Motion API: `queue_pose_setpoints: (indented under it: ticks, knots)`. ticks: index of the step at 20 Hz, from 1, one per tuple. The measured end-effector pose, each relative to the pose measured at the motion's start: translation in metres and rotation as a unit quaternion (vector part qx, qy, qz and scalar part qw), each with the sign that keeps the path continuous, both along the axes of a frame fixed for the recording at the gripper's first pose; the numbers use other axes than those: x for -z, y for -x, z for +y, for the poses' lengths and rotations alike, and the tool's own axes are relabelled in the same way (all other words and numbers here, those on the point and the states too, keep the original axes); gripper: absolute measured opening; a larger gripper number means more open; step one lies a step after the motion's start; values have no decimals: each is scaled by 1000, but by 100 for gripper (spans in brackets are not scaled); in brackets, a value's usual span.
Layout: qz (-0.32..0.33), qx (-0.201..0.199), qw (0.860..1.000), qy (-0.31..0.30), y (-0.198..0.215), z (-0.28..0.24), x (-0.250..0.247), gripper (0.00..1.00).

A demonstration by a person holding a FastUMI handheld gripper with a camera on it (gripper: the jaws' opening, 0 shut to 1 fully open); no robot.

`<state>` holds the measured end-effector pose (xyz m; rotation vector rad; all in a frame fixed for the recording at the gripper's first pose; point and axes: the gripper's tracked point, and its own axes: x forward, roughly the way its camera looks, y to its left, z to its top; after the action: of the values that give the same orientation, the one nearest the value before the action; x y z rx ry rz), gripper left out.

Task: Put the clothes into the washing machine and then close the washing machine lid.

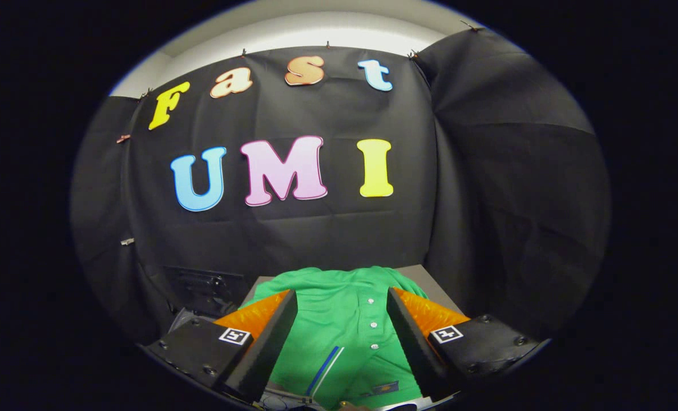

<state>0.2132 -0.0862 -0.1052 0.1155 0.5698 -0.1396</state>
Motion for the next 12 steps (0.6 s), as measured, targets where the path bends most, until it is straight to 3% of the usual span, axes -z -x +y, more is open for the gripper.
queue_pose_setpoints:
  ticks: [12]
  knots:
    - [143, 14, 989, 21, -33, -23, 96, 99]
